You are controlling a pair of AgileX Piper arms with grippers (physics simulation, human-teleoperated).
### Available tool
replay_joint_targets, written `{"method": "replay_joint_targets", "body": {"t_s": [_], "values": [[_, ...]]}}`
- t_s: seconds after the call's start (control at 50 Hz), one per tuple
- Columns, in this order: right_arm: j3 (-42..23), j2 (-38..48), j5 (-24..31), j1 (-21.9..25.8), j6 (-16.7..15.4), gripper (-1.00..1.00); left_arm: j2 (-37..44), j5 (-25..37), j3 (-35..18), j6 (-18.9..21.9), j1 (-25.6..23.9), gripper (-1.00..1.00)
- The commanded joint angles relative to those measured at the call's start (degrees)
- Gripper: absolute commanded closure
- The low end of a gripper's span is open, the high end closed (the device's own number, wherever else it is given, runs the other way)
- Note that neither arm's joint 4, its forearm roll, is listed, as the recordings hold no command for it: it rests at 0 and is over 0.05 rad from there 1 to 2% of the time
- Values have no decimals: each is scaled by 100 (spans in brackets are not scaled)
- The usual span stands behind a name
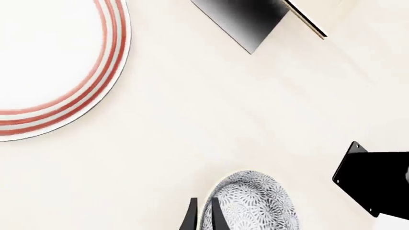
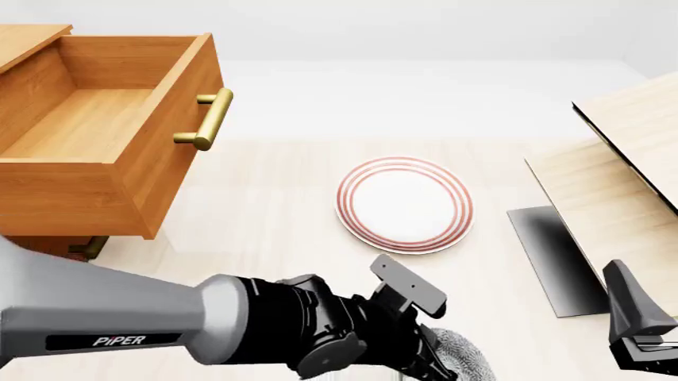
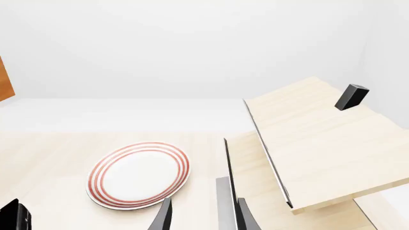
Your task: Open the top drawer of the cabinet and put the bowl in it.
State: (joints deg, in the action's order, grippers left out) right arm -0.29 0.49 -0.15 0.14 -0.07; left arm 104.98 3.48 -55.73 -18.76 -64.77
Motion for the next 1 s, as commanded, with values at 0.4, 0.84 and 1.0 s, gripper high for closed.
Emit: {"method": "replay_joint_targets", "body": {"t_s": [0.4,0.84,1.0], "values": [[4,-7,2,3,0,-100,-1118,171,360,268,484,100],[5,-7,2,2,2,-100,-2021,1070,60,304,1112,100],[5,-4,2,3,3,-100,-2111,1495,-332,565,1341,100]]}}
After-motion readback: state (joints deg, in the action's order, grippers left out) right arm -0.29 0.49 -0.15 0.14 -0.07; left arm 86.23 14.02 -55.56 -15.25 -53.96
